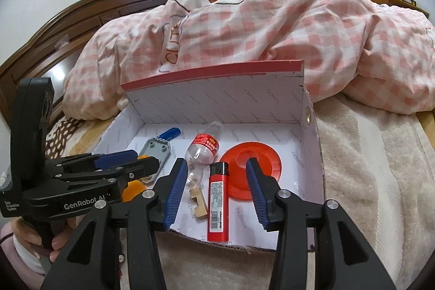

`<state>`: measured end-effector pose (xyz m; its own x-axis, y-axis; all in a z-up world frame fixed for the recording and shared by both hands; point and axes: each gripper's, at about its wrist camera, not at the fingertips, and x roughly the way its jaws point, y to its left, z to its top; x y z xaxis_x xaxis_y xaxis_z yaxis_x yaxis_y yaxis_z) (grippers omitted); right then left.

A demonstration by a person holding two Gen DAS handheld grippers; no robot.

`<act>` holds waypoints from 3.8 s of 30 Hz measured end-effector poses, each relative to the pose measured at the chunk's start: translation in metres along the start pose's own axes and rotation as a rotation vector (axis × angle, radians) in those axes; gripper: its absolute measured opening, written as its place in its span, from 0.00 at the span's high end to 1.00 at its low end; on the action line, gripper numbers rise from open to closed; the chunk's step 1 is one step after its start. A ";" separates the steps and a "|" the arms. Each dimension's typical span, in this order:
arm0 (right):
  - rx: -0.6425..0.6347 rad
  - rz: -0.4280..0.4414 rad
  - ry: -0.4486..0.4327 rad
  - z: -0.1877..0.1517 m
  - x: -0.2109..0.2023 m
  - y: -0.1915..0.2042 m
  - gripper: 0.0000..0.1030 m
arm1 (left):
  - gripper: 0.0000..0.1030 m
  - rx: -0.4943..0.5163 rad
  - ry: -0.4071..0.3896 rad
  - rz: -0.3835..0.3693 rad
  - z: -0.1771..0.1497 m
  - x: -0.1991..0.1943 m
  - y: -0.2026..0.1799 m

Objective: Organize objects
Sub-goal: 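Open both grippers to release the orange piece and lighter into the box, then withdraw both grippers from the box toward the toy figure and tape, then grasp the black patterned fabric pouch with the right gripper, then lower the left gripper over the grey tape roll and grasp its rim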

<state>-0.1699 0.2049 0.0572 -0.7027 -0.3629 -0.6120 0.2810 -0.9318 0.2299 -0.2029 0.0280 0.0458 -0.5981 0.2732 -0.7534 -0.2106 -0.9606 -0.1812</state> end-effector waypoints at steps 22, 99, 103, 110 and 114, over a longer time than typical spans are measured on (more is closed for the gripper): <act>0.008 0.034 -0.042 -0.018 -0.047 0.008 0.55 | 0.55 0.054 -0.029 -0.027 -0.022 -0.046 -0.018; -0.111 -0.063 0.207 -0.178 -0.140 0.012 0.48 | 0.55 0.143 0.071 -0.089 -0.157 -0.102 -0.044; -0.089 -0.070 0.186 -0.176 -0.143 0.006 0.61 | 0.55 0.145 0.079 -0.096 -0.159 -0.102 -0.047; -0.116 -0.117 0.149 -0.156 -0.136 0.009 0.62 | 0.55 0.176 0.090 -0.114 -0.161 -0.103 -0.058; -0.183 -0.123 0.187 -0.147 -0.117 0.019 0.62 | 0.55 0.205 0.100 -0.117 -0.164 -0.102 -0.065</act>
<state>0.0135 0.2311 0.0218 -0.6108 -0.2234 -0.7596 0.3262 -0.9452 0.0157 -0.0013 0.0546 0.0304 -0.4835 0.3657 -0.7953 -0.4322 -0.8898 -0.1464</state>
